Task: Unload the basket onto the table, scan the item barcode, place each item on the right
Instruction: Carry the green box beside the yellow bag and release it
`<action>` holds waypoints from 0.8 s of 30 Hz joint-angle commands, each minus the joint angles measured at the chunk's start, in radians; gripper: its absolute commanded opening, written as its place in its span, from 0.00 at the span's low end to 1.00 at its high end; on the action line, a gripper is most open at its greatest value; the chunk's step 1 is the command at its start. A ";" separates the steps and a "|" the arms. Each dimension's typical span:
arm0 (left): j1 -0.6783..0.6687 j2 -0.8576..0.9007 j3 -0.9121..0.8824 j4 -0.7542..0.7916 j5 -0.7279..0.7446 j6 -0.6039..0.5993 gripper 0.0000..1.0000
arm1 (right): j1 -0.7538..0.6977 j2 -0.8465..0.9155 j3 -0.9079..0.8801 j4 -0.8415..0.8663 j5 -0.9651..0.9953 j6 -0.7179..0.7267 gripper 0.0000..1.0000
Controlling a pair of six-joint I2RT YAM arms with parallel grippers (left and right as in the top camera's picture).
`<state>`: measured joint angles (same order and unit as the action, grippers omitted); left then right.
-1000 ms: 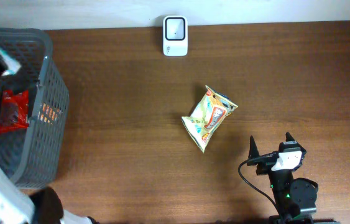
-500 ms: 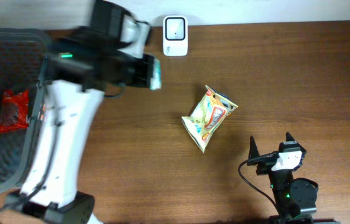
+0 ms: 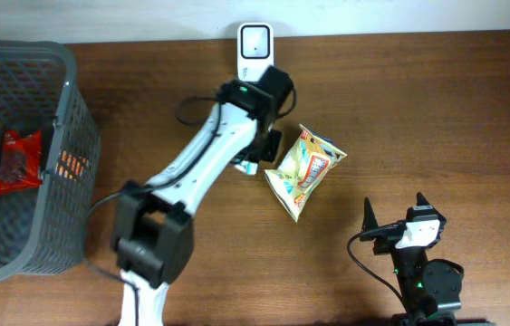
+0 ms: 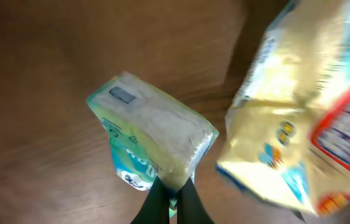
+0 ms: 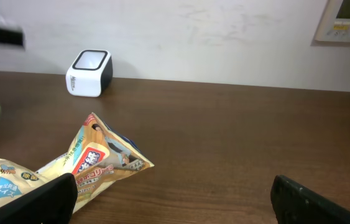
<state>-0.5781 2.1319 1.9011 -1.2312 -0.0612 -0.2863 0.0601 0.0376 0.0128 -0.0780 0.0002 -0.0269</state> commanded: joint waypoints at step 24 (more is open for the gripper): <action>0.016 0.080 0.652 -0.422 -0.001 -0.011 0.66 | 0.006 -0.005 -0.007 -0.004 0.008 0.001 0.98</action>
<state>-0.6037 2.2185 2.3322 -1.5646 0.0895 -0.3161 0.0601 0.0376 0.0128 -0.0780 0.0002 -0.0265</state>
